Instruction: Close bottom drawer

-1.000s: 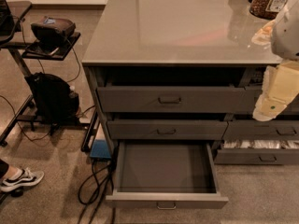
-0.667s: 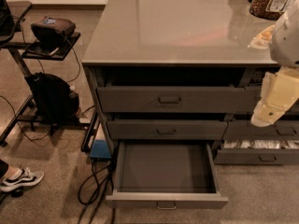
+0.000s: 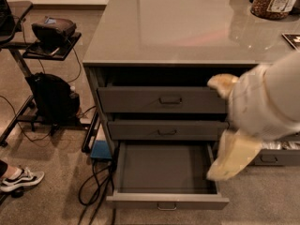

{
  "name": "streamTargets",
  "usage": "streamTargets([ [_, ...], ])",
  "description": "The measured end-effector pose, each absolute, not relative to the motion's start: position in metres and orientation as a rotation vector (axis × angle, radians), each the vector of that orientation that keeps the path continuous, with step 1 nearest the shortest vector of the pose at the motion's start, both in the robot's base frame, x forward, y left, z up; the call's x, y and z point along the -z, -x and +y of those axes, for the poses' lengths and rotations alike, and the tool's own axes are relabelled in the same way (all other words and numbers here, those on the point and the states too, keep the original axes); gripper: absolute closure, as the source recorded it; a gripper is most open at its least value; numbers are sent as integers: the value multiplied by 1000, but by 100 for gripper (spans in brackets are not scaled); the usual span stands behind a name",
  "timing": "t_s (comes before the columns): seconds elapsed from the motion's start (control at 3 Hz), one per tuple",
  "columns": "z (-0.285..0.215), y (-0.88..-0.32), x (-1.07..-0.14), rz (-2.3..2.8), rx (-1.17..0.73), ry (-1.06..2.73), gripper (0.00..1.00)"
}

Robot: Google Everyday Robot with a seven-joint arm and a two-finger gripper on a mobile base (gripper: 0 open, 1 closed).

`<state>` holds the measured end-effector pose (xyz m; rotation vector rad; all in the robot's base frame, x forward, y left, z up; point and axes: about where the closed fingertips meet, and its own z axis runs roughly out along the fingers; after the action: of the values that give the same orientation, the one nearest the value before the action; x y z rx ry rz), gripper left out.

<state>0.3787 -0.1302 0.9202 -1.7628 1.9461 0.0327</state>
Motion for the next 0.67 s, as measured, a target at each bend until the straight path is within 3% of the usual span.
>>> streamTargets([
  [0.67,-27,-357,-724,1907,-421,1809,0],
])
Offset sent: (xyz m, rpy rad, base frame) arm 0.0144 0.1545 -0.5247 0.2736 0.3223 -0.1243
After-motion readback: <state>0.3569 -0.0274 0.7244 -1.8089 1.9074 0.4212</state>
